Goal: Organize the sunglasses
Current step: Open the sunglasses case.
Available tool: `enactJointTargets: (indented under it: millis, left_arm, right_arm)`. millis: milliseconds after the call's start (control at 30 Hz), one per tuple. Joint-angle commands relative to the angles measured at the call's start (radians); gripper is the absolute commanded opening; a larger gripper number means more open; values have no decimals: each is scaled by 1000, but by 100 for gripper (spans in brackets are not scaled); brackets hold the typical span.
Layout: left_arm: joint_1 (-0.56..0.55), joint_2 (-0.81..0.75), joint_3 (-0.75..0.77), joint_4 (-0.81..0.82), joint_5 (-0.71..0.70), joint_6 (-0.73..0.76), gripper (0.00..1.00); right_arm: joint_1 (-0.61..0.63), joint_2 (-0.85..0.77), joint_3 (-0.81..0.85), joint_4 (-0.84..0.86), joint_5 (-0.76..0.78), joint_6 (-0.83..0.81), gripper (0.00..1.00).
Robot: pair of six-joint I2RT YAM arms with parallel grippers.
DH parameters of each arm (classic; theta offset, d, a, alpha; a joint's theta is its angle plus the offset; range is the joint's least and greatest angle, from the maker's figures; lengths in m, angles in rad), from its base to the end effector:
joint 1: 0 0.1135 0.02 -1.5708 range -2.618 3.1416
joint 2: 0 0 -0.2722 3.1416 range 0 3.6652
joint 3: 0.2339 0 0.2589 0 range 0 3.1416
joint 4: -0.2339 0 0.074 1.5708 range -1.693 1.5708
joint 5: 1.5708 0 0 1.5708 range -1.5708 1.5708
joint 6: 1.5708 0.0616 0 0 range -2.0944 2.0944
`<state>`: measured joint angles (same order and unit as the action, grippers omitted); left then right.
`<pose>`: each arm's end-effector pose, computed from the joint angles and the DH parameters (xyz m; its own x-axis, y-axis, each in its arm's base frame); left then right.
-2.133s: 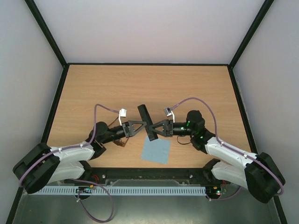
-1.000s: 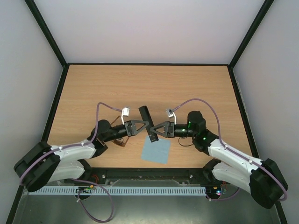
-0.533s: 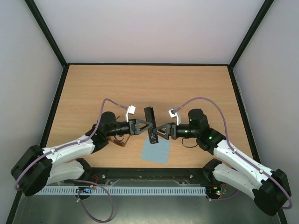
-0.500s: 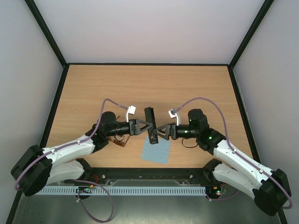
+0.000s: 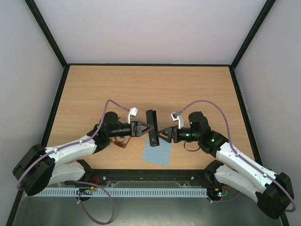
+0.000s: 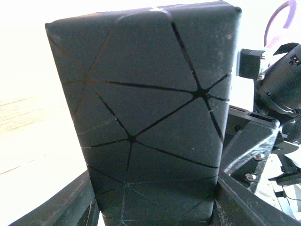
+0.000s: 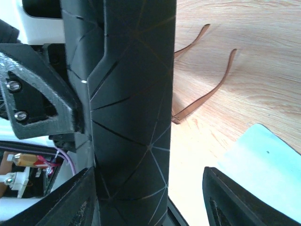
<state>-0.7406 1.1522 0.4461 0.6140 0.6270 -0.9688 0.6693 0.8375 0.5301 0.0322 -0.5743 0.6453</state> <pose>0.1699 -0.2043 0.2330 -0.8442 -0.1326 -0.5194 0.4977 0.1664 -0.8513 0.1494 0.1609 0.2626 -0.7302 0.0662 -0.6801 -0.6155 0.3683 0.6967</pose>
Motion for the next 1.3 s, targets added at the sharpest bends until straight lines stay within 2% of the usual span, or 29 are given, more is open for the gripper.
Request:
enactJointTargets:
  millis: [0,267,400,600,800,1000,1167,1267]
  left_arm:
    - [9,-6,35,55,36,-3,51]
    - [12,-6,33,79,57,-16,49]
    - [18,-4,27,112,73,-34,49]
    - [35,20,-9,268,129,-108,49]
    - [52,42,-41,417,173,-186,49]
    - [90,39,-68,416,169,-179,55]
    - [128,39,-79,389,160,-159,68]
    - [163,25,-84,328,150,-133,72]
  right_arm:
    - [3,-24,9,-87,67,-36,61]
    - [4,-22,-7,-92,109,-35,54]
    - [3,-8,-24,-43,75,-16,54]
    - [2,32,-41,49,8,17,50]
    - [3,42,-47,92,-12,37,38]
    - [2,32,-29,79,2,32,7]
    - [2,51,9,-4,104,-5,3]
    - [3,76,56,-73,180,-51,2]
